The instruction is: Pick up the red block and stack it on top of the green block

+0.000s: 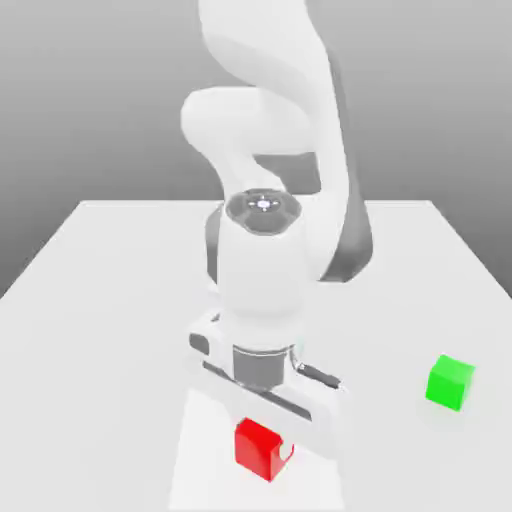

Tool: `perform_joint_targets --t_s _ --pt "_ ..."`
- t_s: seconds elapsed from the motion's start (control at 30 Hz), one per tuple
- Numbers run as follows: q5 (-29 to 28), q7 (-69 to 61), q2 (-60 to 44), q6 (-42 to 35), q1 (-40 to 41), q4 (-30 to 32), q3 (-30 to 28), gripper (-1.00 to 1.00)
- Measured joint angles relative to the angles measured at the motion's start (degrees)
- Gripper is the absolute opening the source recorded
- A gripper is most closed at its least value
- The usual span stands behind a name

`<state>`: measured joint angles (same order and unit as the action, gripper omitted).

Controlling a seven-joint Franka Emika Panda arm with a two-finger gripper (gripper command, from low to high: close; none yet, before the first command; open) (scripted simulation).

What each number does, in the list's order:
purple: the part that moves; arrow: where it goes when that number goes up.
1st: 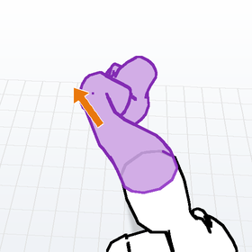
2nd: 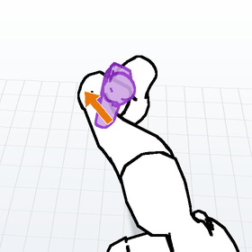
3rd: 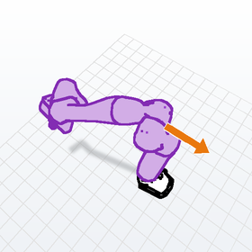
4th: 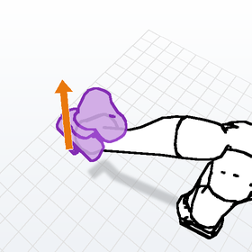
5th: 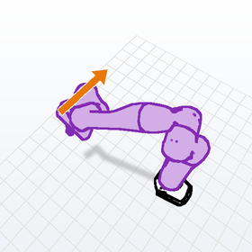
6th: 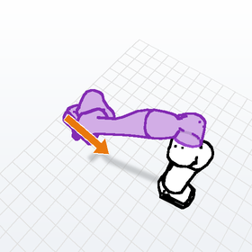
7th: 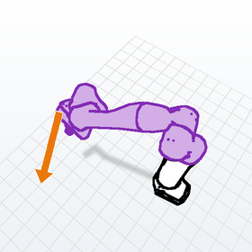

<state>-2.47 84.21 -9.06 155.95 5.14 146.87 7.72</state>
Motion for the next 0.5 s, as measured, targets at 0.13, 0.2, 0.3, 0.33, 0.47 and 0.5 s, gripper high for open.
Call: perform_joint_targets --t_s 0.13,0.2,0.3,0.33,0.47,0.5 --pt "1.93 5.0 4.4 -1.78 -8.13 2.4 6.85 -1.0" --pt "3.0 8.13 6.65 -2.61 -14.78 3.71 10.12 -1.0" --pt "4.12 12.85 9.65 -3.68 -23.31 5.64 13.89 -1.0" --pt "4.32 14.5 10.55 -3.99 -26.07 6.27 14.94 -1.0" --pt "-0.42 19.61 6.05 0.47 -29.01 6.5 12.22 -1.0" --pt "-2.07 20.86 4.34 2.0 -28.95 6.43 11.4 -1.0"
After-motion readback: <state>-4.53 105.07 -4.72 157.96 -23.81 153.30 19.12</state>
